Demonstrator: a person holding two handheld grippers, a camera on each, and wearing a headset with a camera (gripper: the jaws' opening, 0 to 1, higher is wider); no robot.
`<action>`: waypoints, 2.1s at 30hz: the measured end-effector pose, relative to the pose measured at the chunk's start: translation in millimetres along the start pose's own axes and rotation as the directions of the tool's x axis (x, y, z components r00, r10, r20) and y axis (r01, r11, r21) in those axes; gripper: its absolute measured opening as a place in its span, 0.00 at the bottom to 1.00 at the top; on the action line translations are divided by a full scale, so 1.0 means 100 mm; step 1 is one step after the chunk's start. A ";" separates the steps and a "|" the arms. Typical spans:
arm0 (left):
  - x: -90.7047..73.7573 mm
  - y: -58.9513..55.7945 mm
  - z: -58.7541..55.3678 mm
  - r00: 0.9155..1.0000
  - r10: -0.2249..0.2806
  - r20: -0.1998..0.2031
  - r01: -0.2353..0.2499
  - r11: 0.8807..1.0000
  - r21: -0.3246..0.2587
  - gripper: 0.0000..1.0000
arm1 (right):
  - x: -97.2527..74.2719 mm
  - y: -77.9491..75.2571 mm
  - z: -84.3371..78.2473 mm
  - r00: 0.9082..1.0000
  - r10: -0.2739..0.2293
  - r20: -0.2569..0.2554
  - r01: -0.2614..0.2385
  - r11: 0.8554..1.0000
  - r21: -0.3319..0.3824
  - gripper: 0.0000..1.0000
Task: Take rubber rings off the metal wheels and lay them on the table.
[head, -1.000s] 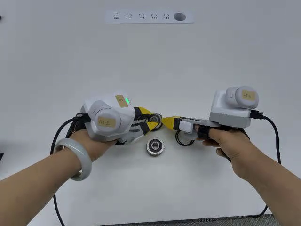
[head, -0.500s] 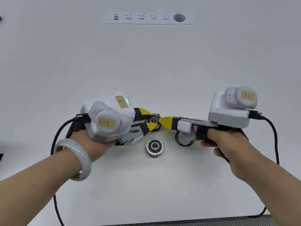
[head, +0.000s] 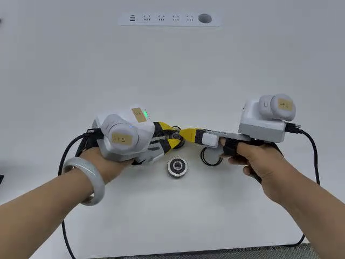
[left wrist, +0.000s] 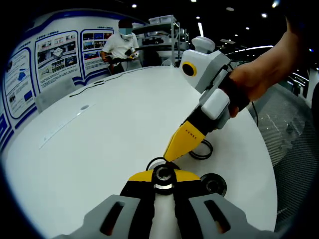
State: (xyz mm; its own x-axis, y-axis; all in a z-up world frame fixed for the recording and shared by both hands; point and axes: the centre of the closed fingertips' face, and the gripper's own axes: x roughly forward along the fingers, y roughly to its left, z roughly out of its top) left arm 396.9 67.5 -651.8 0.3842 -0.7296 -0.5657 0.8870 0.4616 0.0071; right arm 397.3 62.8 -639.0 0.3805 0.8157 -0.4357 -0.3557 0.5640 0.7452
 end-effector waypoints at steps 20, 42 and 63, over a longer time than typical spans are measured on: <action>-0.01 -0.05 0.01 1.000 -0.024 0.007 0.024 0.999 0.025 0.23 | 0.00 -0.06 -0.06 1.000 -0.025 -0.013 0.025 1.000 -0.002 0.02; -0.13 0.03 -0.02 1.000 0.018 0.022 -0.019 0.999 0.029 0.35 | -0.03 -0.02 -0.05 1.000 -0.017 -0.011 0.017 1.000 0.000 0.02; -0.25 0.08 -0.11 0.999 0.045 0.026 -0.045 0.999 -0.009 0.50 | -0.13 0.15 -0.02 0.999 0.025 0.026 -0.025 1.000 0.015 0.02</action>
State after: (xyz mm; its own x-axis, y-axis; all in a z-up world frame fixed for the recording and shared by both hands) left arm 391.7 95.5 -646.8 0.4301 -0.7212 -0.5430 0.8666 0.4984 0.0244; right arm 385.3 61.4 -623.0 0.3938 0.8259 -0.4035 -0.3520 0.5410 0.7638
